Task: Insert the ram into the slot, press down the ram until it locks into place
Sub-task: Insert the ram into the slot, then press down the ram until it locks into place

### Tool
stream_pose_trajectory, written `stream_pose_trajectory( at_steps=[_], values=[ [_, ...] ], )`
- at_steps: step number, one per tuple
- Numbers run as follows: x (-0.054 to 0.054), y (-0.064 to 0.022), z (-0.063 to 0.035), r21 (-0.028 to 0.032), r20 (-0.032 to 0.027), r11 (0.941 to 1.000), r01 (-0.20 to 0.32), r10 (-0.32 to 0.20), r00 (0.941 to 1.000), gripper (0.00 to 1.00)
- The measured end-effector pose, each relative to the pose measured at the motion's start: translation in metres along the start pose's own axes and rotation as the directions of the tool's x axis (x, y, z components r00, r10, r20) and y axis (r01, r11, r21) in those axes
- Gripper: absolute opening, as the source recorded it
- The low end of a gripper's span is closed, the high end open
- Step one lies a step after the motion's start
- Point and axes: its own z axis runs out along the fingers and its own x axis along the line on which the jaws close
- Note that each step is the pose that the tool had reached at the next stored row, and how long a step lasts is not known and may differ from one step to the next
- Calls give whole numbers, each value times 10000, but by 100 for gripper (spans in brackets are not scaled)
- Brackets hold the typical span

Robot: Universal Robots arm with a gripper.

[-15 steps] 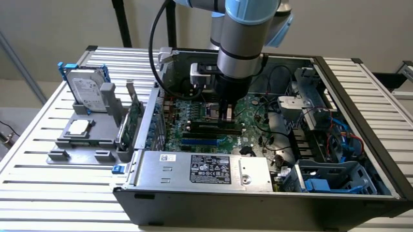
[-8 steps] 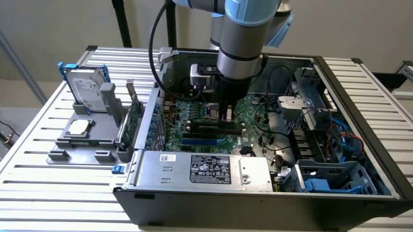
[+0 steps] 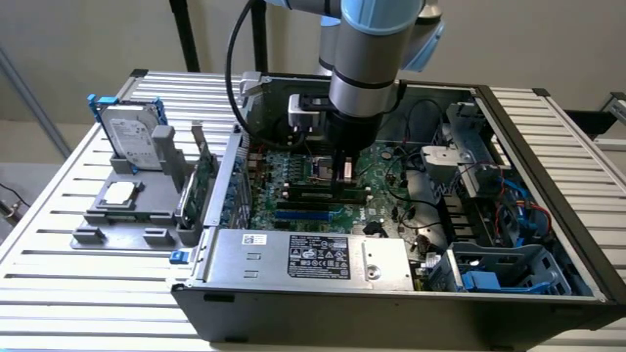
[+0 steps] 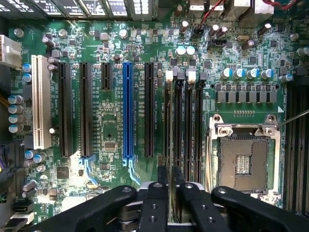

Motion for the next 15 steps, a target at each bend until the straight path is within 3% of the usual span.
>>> stream_pose_trajectory(
  at_steps=[5,7,8,15],
  values=[
    [-4,32,-162,-1,13,10000,0,0,10000,20],
    [-4,45,-166,0,20,10000,0,0,10000,18],
    [-4,49,-165,-1,21,10000,0,0,10000,12],
    [-4,50,-166,-2,19,10000,0,0,10000,11]
  ],
)
